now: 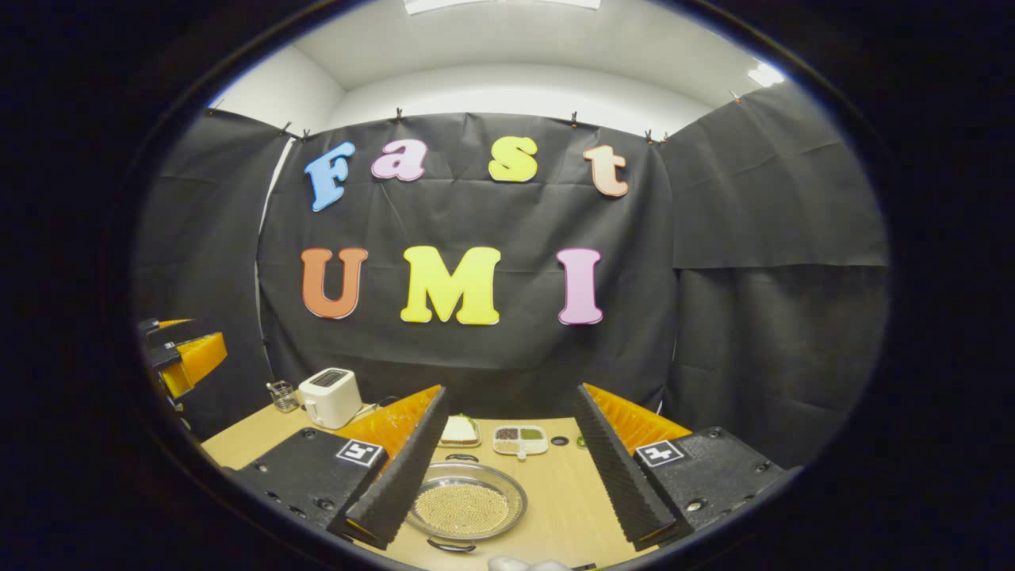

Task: First push the handle of the pot to place it horizontally, then grasp the pot with both hands and set it on the induction cooktop.

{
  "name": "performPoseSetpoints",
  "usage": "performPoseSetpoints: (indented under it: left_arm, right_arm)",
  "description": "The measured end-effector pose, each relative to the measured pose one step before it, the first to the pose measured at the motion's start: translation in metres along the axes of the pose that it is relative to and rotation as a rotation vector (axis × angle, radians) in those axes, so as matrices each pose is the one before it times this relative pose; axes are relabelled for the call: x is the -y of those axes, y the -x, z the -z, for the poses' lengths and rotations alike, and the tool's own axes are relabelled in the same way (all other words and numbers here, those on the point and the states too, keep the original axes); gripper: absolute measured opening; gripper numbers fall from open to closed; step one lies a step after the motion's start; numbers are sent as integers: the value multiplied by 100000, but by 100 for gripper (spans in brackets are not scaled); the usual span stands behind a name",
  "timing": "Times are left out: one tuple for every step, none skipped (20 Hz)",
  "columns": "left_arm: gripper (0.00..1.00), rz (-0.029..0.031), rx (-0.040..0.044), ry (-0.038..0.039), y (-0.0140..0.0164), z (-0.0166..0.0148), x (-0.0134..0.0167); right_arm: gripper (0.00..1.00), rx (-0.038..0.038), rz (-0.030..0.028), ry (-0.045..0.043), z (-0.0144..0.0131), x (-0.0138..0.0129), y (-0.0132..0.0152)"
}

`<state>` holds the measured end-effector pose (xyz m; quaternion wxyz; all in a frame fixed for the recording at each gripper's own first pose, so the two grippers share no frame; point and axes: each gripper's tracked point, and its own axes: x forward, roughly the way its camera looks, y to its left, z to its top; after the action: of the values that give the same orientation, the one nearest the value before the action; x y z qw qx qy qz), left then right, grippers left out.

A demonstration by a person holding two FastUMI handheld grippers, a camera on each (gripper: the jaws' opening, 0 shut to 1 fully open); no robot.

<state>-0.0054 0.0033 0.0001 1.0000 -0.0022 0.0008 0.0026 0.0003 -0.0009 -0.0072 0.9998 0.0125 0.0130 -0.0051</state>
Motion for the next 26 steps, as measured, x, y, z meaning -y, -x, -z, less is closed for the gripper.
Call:
performPoseSetpoints:
  left_arm:
    - [96, -144, 31, -11, 84, 51, -65]
    - [96, -119, -132, 97, -12, 65, -51]
    - [100, -236, -153, 72, -1, 53, -63]
    - [96, -239, -474, 44, 194, 115, -68]
    - [96, 67, -650, -2, 156, 166, -33]
    - [96, -452, -55, -103, 173, 129, -172]
    - [96, -341, 103, -218, 117, 66, -142]
    - [96, -407, -59, -319, -6, 58, -119]
    - [96, -251, -230, -214, 71, 180, -103]
    - [96, -284, -270, -16, 103, 52, -120]
    - [96, -432, -363, 112, 23, 193, -222]
    - [96, -595, -318, 296, 37, 200, -243]
    - [96, -494, -320, 371, -8, 180, -146]
    - [96, -371, -269, 375, -38, 139, -119]
    - [96, -436, -325, 165, 74, 222, -217]
    - [96, -428, -337, -45, 115, 161, -159]
    - [96, -606, -246, -124, 15, 123, -131]
    - [96, -447, -389, -53, -21, 274, -42]
    - [96, -487, -477, 142, 159, 159, -122]
    - [96, -400, -358, 226, 16, 275, -195]
    - [96, -400, -253, 229, 4, 42, -107]
    - [96, -518, -291, 118, 46, 147, -127]
    - [96, -622, -452, -75, 79, 173, -119]
    - [96, -763, -403, 13, 225, 166, -306]
    - [96, -493, -667, 179, -121, 263, -167]
    - [96, -503, -710, 208, 119, 361, -214]
  right_arm:
    - [100, -589, 174, 96, 163, -62, -16]
    - [100, -39, -287, -83, 46, -33, -24]
    - [99, -203, -1694, -24, -43, -491, 39]
    - [99, -644, -748, 135, 127, -354, 154]
    - [94, -445, -1592, -42, 129, -203, -35]
    - [91, -655, -1906, -784, 17, -513, 138]
    - [82, -1385, -3075, -796, 153, -758, 19]
    - [79, -1944, -2118, 20, 406, -500, -138]
    - [65, -1874, -1924, 152, 484, -279, -44]
    - [58, -958, -1609, 112, 262, -368, -140]
    - [39, -1351, -1714, 210, 293, -367, -271]
    - [27, -1469, -2160, 240, 478, -628, -82]
    - [10, -1219, -1842, 48, 479, -354, -151]
    - [9, -2435, -1761, -23, 739, -502, -230]
    - [4, -3195, -2812, -439, 943, -576, -417]
    - [4, -2594, -3309, -691, 821, -866, -411]
    - [4, -3537, -1680, -262, 1094, -339, -592]
    - [4, -3791, -1696, 226, 1370, -377, -681]
    - [4, -3986, -1986, 448, 1349, -450, -713]
    - [4, -3836, -1953, 95, 1419, -600, -901]
    - [4, -3948, -1167, 321, 1545, -484, -978]
    - [0, -4690, -1042, 72, 1890, -322, -928]
    - [4, -3061, -1221, 259, 1226, -385, -811]
    - [4, -3741, -415, 278, 1312, -307, -954]
    - [0, -3322, -1476, 260, 1260, -475, -864]
    - [4, -3211, -685, 402, 1297, -300, -887]
